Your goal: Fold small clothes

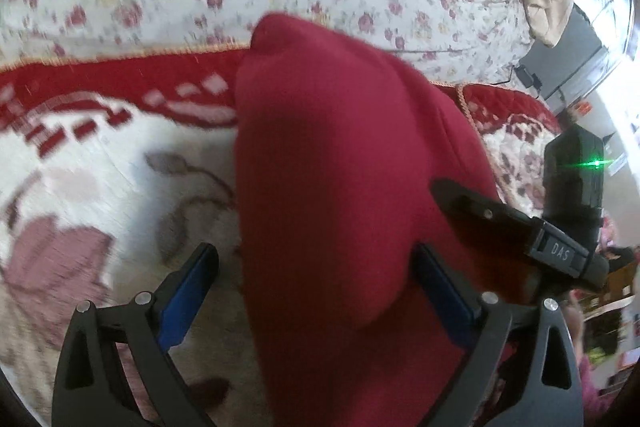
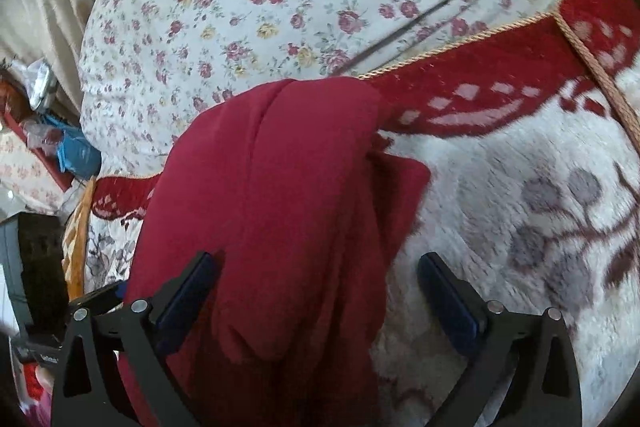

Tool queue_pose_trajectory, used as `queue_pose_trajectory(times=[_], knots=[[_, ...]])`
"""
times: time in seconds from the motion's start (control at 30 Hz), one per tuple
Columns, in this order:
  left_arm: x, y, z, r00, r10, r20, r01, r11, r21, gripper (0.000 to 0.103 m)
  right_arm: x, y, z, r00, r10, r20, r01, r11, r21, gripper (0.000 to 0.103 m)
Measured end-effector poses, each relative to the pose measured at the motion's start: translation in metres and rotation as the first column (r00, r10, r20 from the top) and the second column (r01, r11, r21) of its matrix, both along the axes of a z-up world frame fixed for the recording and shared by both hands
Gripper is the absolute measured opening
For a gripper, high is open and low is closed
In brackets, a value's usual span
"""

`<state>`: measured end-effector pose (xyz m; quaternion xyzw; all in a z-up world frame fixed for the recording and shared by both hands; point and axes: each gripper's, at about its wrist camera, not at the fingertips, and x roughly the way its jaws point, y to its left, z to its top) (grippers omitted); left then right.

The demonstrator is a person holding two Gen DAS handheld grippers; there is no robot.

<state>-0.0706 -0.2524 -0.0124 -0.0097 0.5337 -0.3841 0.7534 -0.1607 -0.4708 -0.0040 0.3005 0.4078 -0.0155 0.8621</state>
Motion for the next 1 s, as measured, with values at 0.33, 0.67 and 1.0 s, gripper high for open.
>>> queue_pose_trajectory(times=[0.33,0.67,1.0], knots=[[-0.018,-0.003,0.017,0.996,-0.047,0.079,0.048,0.999,-0.008,0.062,-0.003,0.005,0.009,0.999,-0.007,0.053,0.005,0.999,0.04,0.058],[-0.072,0.066,0.072,0.996,-0.009,0.092,0.01,1.0,-0.012,0.052,-0.033,0.062,0.055,0.987,0.118,0.108,-0.131,0.983,0.125,0.051],[-0.101,0.128,0.043,0.98,0.176,0.091,-0.184,0.978,0.094,0.075,-0.08,0.094,0.082,0.999,0.039,-0.004,-0.04,0.997,-0.067,0.072]])
